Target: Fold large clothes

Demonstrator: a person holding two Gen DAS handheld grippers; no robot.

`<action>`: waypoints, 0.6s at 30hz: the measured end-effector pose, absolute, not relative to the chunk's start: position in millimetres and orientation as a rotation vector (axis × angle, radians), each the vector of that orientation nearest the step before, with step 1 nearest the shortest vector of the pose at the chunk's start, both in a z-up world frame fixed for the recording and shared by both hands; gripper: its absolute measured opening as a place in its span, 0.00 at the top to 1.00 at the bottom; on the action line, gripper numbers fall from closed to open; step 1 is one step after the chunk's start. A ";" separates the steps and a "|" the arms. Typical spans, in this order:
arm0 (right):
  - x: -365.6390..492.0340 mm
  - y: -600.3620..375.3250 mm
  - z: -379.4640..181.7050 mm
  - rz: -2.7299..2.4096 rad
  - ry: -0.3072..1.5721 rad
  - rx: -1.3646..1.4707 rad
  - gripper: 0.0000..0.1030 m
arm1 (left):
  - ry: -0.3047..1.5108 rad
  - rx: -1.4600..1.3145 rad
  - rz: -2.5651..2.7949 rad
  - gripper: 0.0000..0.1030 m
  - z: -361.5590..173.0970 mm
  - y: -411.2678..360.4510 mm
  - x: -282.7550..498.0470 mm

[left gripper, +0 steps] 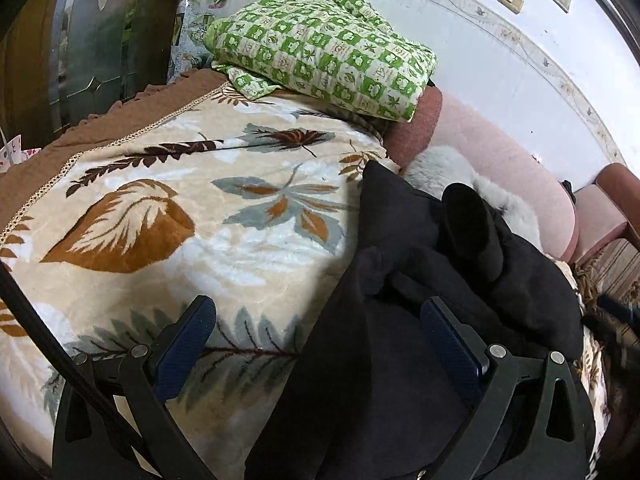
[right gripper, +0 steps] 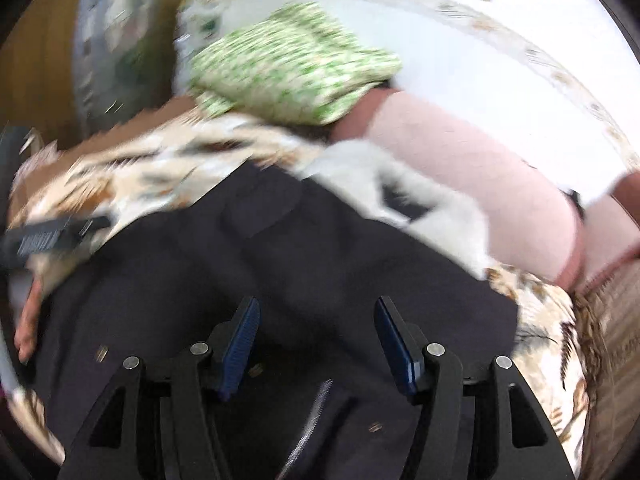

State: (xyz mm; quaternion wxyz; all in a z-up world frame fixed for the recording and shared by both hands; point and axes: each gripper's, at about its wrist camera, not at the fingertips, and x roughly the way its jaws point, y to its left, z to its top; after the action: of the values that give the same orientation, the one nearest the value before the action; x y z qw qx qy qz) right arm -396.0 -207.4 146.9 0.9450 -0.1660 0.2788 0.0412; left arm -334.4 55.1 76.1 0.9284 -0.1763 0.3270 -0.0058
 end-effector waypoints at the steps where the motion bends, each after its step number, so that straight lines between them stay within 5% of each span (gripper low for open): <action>1: -387.9 -211.2 148.5 0.056 0.572 -0.317 0.39 | 0.670 -0.365 -0.013 0.01 76.4 54.7 -334.7; 3: -354.5 -221.2 147.8 -0.006 0.603 -0.236 0.67 | 0.663 -0.379 -0.017 0.01 77.0 55.4 -336.2; 11: -243.1 -188.0 104.7 0.048 0.853 -0.019 0.71 | 0.650 -0.448 0.003 0.01 73.9 78.0 -333.7; 14: -241.9 -171.0 101.7 0.171 0.894 0.006 0.92 | 0.674 -0.483 0.003 0.01 69.8 84.2 -330.7; 17: -264.2 -172.4 121.3 0.177 0.810 0.000 0.89 | 0.666 -0.494 0.008 0.01 72.2 86.6 -332.9; 18: -274.5 -172.0 127.6 0.158 0.771 -0.016 0.67 | 0.662 -0.496 0.010 0.01 73.1 87.1 -334.2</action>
State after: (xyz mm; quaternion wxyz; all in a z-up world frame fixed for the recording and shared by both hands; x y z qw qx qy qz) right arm -274.5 -172.0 127.6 0.9235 -0.0078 0.3756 0.0772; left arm -334.2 87.1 73.1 0.9157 -0.2409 0.3216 0.0051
